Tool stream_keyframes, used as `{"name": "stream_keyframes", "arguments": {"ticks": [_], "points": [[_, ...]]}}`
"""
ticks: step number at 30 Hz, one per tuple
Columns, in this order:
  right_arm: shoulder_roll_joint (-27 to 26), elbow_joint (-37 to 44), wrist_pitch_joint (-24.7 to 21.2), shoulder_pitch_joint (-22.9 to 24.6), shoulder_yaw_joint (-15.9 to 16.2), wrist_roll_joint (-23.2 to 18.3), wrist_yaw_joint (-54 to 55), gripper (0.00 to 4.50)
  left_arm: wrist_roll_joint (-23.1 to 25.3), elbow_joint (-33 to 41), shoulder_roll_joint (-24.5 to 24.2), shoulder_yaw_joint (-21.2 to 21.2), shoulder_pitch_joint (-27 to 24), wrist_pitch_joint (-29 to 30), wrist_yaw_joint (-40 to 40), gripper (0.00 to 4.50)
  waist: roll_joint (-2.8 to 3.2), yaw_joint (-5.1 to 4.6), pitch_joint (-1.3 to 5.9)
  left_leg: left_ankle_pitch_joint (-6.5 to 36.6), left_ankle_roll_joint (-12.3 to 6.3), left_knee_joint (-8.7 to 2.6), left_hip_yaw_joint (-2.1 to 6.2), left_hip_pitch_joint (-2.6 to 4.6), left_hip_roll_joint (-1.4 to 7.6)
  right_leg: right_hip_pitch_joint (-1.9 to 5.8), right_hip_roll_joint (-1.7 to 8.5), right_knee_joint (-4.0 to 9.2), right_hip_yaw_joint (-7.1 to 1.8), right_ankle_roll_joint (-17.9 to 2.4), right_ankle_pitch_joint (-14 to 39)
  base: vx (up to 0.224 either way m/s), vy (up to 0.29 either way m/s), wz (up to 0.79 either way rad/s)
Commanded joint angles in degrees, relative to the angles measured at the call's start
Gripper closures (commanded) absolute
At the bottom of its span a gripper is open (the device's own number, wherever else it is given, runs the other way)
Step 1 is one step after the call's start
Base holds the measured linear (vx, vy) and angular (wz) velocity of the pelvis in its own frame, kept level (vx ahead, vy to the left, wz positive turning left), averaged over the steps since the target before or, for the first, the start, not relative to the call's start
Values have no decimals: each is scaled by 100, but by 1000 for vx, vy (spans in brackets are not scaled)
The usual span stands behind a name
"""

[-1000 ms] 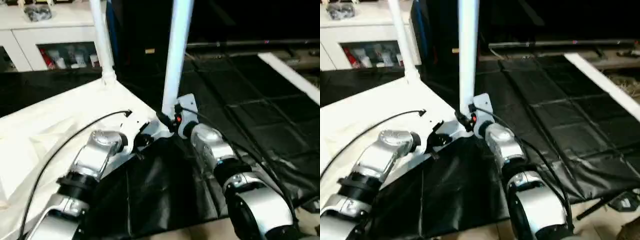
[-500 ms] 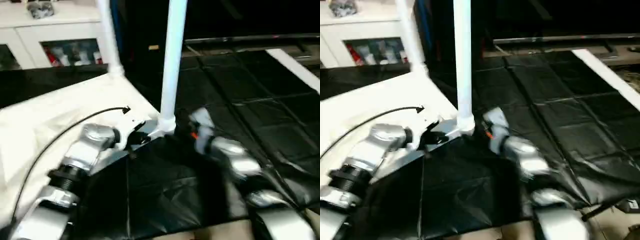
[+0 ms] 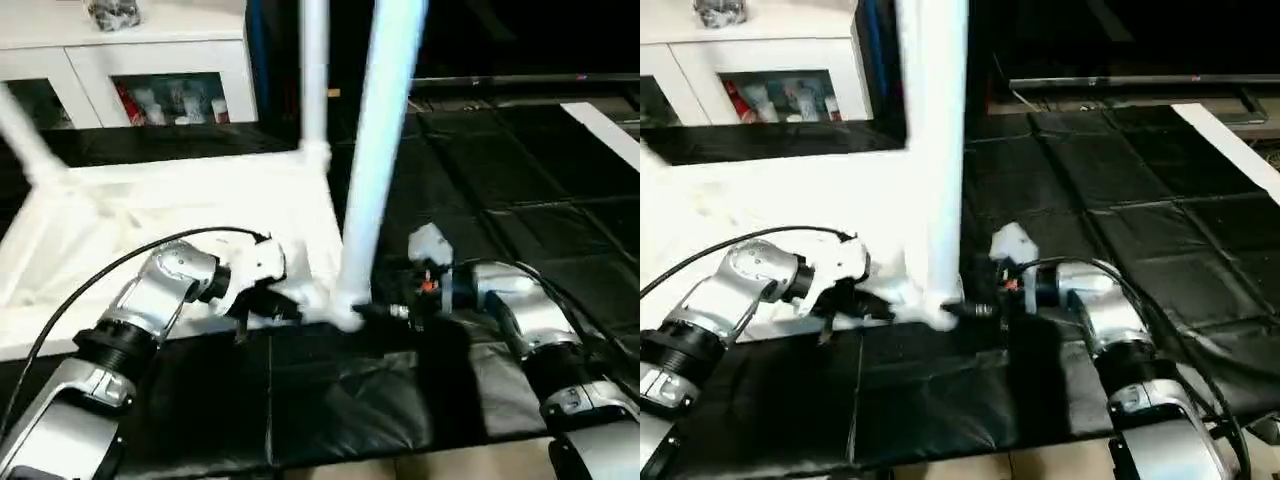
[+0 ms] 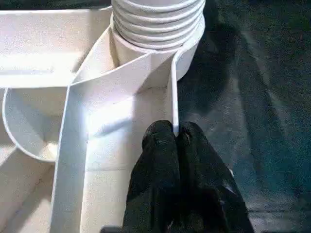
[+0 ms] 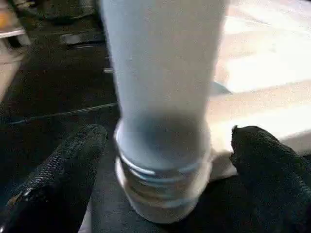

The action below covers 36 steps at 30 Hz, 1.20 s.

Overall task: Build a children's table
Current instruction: Rotate leg to tighten

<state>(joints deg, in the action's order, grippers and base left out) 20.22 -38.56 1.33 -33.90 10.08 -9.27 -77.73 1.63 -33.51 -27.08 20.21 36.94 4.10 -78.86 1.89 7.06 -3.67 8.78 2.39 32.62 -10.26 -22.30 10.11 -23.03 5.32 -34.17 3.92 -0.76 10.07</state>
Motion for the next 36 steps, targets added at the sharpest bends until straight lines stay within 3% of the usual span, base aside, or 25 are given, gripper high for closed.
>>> {"name": "stream_keyframes", "arguments": {"ticks": [1,5,12,25,33,36], "points": [[29,132,8,-136,161,4,-261,4,38,-16,-6,244,113,-201,-325,450,-3,0,427,1727,-203,-376,77,157,335,249,361,373,-246,-1411,1340,0,0,0],[-102,-96,79,-290,237,97,-220,4,80,27,-23,307,100,-269,-446,450,-5,17,445,1634,-191,-372,79,155,339,246,357,345,-240,-1463,1180,0,0,0],[-194,-331,-177,-447,279,97,-385,60,174,-62,-54,358,114,-457,-511,450,-5,82,470,1403,-268,-336,67,158,334,253,348,285,-232,-1555,787,0,0,0],[-216,-459,-194,-428,422,186,-583,167,205,-220,-51,349,101,-585,-476,450,-3,81,462,1600,-147,-342,74,166,334,249,353,308,-237,-1460,1146,0,0,0],[-223,-426,-221,-374,463,186,-588,178,192,-317,21,298,102,-594,-332,450,7,79,464,1591,-160,-332,68,165,326,248,344,302,-234,-1492,1060,0,0,0],[-265,-276,-436,-212,425,89,-526,178,1,-297,186,102,91,-273,-129,450,9,94,450,1691,-134,-338,66,188,334,243,348,322,-240,-1496,1190,0,0,0]]}}
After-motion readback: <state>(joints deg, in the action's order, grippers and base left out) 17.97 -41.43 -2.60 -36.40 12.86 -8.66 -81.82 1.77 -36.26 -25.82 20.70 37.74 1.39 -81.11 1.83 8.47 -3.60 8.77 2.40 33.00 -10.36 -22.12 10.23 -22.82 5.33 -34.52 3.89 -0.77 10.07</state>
